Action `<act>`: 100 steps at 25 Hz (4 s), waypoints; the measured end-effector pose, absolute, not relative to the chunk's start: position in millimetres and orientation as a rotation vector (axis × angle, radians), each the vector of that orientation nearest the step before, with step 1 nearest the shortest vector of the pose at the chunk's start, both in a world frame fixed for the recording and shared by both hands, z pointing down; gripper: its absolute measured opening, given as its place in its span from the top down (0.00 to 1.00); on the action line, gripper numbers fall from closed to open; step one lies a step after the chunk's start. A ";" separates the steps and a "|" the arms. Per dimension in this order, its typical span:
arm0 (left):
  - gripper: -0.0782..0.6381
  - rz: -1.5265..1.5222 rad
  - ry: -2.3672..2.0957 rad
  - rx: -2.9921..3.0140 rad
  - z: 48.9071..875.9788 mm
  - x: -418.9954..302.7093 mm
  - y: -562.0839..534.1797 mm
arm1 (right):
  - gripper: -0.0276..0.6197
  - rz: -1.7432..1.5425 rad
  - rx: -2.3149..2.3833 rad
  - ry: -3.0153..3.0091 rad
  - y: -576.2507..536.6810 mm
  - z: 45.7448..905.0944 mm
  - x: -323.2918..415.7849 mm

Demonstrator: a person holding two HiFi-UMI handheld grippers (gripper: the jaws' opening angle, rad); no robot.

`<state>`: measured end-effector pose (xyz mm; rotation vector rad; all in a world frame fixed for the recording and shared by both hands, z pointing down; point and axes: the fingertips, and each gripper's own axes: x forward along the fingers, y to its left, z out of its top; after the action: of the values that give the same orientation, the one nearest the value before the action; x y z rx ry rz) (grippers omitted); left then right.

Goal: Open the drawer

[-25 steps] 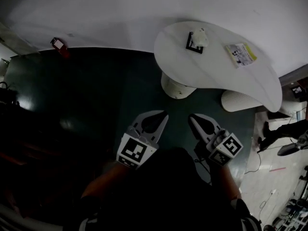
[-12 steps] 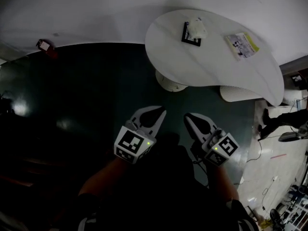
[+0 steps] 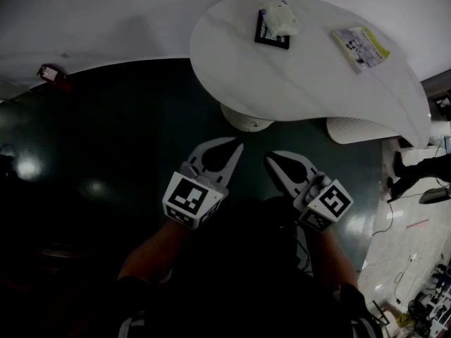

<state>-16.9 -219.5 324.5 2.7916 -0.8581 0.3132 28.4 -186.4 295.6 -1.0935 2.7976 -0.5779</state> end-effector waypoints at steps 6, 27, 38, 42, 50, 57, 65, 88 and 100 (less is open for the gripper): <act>0.86 0.357 -0.870 2.794 413.3 -6.9 -247.2 | 0.93 -0.548 -1.096 2.841 -203.6 387.6 50.3; 0.86 0.164 -0.774 2.957 614.2 36.6 -345.5 | 0.93 -0.430 -1.150 2.981 -309.7 654.8 62.9; 0.86 0.170 -0.775 3.001 639.9 61.0 -351.8 | 0.93 -0.461 -1.261 2.972 -302.5 723.9 95.4; 0.84 0.182 -0.787 2.982 646.3 61.6 -358.2 | 0.92 -0.445 -1.331 2.978 -313.4 742.7 100.1; 0.78 0.190 -0.847 2.955 649.3 61.1 -368.1 | 0.75 -0.552 -1.454 2.947 -333.6 793.0 103.6; 0.80 0.201 -0.891 2.945 648.4 62.4 -370.2 | 0.75 -0.556 -1.486 2.943 -346.3 809.5 97.5; 0.84 0.225 -0.916 2.928 648.1 61.2 -373.5 | 0.83 -0.487 -1.525 2.931 -351.9 817.3 100.0; 0.87 0.161 -0.922 2.888 632.7 45.2 -350.5 | 0.87 -0.534 -1.107 3.313 -254.6 819.2 79.8; 0.87 0.195 -0.891 2.954 636.1 30.7 -311.4 | 0.87 -0.333 -1.178 3.277 -209.9 757.4 74.1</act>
<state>30.7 -311.4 636.1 2.9539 -0.8915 0.1946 74.1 -209.9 757.4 -1.1780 3.2773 -0.3329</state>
